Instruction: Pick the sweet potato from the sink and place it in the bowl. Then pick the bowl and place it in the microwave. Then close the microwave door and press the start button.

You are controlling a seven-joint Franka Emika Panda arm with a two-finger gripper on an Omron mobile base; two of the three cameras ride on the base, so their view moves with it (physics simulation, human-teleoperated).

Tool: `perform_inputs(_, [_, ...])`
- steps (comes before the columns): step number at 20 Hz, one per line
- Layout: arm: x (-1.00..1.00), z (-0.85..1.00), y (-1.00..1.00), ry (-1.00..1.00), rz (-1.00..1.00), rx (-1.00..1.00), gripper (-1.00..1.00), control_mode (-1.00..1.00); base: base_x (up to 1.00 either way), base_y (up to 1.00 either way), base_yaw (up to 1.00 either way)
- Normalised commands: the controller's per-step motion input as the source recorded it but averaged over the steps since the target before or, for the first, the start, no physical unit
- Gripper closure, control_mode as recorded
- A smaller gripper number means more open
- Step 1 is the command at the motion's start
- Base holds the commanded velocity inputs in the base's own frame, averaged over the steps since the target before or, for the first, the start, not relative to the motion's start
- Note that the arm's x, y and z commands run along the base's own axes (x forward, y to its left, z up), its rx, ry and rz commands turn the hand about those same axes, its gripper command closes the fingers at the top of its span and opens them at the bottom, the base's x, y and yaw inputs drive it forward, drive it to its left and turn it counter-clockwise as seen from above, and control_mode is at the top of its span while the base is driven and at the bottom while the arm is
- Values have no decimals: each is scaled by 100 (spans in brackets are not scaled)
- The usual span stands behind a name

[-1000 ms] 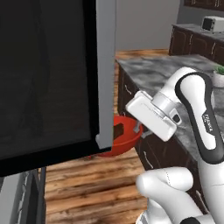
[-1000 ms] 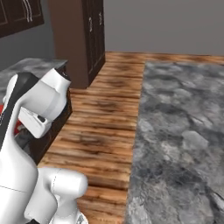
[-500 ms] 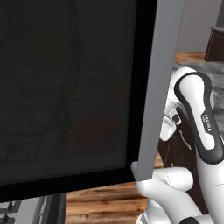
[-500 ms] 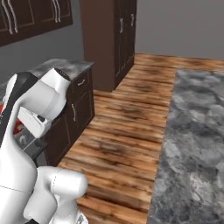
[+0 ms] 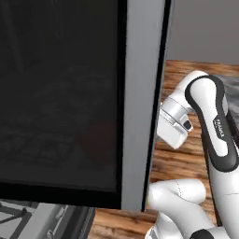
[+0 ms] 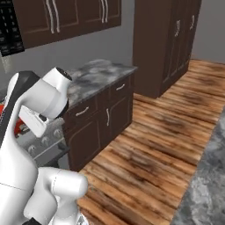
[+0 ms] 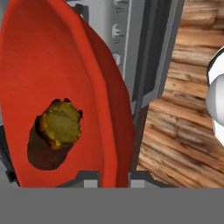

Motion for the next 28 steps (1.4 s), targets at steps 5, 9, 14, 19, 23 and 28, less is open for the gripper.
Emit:
perform_inputs(5, [0, 0, 0, 0, 0, 0, 100, 100, 57, 0, 56])
perform_inputs(9, [0, 0, 0, 0, 0, 0, 100, 100, 54, 0, 52])
perform_inputs(14, [0, 0, 0, 0, 0, 0, 100, 100, 37, 0, 54])
perform_inputs(19, [0, 0, 0, 0, 0, 0, 100, 100, 34, 0, 51])
perform_inputs(23, [0, 0, 0, 0, 0, 0, 100, 100, 41, 0, 45])
perform_inputs(28, [0, 0, 0, 0, 0, 0, 100, 100, 50, -1, 38])
